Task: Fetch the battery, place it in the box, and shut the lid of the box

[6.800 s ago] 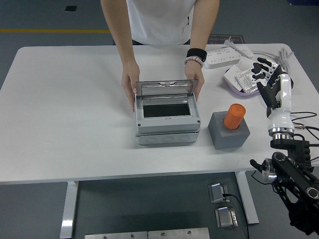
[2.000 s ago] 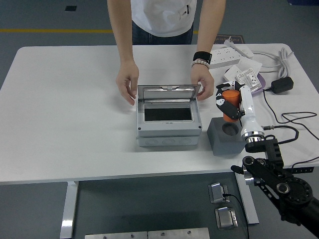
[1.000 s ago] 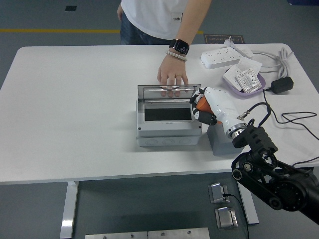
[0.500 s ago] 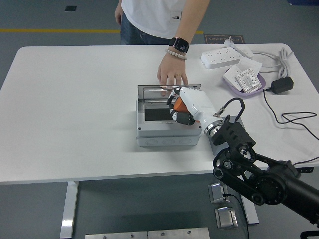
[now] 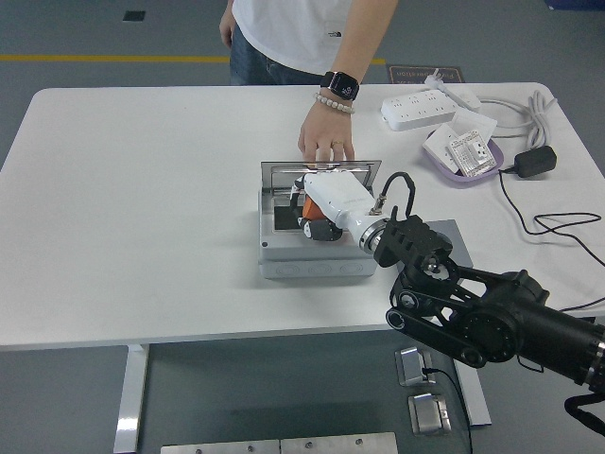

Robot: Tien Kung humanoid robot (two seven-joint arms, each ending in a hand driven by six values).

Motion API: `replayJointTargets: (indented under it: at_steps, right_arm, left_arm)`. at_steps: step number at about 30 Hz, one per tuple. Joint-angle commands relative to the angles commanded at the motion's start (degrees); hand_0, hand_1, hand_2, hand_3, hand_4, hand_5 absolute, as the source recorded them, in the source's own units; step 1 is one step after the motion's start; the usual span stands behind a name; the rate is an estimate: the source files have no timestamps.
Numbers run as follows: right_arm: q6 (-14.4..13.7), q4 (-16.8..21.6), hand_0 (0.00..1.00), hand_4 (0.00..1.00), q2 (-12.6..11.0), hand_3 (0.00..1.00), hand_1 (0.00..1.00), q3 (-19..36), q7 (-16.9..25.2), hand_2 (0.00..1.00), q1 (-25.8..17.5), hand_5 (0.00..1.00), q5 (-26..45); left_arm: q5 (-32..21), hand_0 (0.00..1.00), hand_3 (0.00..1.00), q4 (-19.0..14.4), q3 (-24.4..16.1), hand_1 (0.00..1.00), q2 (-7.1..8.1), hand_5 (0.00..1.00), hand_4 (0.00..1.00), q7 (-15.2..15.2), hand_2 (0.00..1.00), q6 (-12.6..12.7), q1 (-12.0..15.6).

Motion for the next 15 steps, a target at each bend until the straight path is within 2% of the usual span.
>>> replayJointTargets:
  at_steps: [6, 15]
  right_arm:
    - [2.2, -1.8, 0.107, 0.002, -0.4, 0.25, 0.206, -2.6, -1.0, 0.238, 2.3, 0.002, 1.2]
    - [1.7, -2.2, 0.107, 0.002, 0.4, 0.257, 0.206, -3.0, -1.0, 0.239, 3.0, 0.002, 1.4]
  left_arm:
    - [0.2, 0.401, 0.477, 0.0, -0.1, 0.563, 0.09, 0.002, 0.002, 0.1, 0.508, 0.0, 0.0]
    - [0.3, 0.401, 0.478, 0.0, 0.0, 0.564, 0.02, 0.002, 0.002, 0.1, 0.509, -0.1, -0.2]
